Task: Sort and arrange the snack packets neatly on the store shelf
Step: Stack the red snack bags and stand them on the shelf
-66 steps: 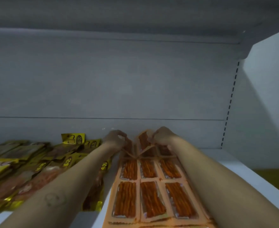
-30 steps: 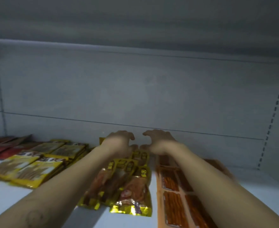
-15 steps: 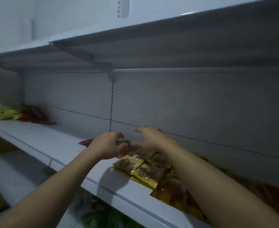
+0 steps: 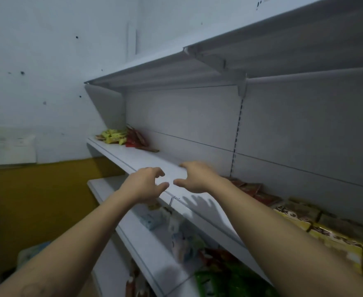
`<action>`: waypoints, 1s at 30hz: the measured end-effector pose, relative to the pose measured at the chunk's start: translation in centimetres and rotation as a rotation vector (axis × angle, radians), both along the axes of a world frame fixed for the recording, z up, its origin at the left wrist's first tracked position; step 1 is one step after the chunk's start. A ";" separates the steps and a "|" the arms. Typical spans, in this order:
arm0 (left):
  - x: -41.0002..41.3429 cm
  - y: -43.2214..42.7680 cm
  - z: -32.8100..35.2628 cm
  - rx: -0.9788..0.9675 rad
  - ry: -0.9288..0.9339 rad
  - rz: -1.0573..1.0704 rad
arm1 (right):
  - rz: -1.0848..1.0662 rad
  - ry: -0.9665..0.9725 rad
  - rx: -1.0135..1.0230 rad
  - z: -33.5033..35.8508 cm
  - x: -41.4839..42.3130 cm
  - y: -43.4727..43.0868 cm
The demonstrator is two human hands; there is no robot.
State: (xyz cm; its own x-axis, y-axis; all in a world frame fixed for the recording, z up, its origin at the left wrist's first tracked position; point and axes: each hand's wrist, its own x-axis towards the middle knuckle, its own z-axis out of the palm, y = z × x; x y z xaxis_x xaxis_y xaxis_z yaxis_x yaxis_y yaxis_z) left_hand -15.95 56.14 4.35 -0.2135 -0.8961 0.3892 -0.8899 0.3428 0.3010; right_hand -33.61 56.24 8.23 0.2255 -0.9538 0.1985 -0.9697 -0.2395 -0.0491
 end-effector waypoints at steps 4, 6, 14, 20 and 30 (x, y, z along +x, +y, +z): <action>3.1 -1.3 -0.4 0.033 -0.018 0.051 | 0.045 -0.005 0.020 -0.4 3.7 -2.6; 4.5 -2.1 -0.5 0.043 -0.019 0.076 | 0.058 0.002 0.025 -0.7 5.3 -4.0; 10.1 -9.0 -0.8 0.056 -0.012 0.156 | 0.094 0.019 0.012 -1.4 10.4 -12.3; 13.1 -18.6 -0.7 0.046 -0.025 0.154 | 0.058 0.007 0.020 -1.1 13.0 -21.7; 18.6 -31.2 -0.3 0.060 -0.070 0.170 | 0.081 -0.023 0.042 -0.9 19.4 -35.4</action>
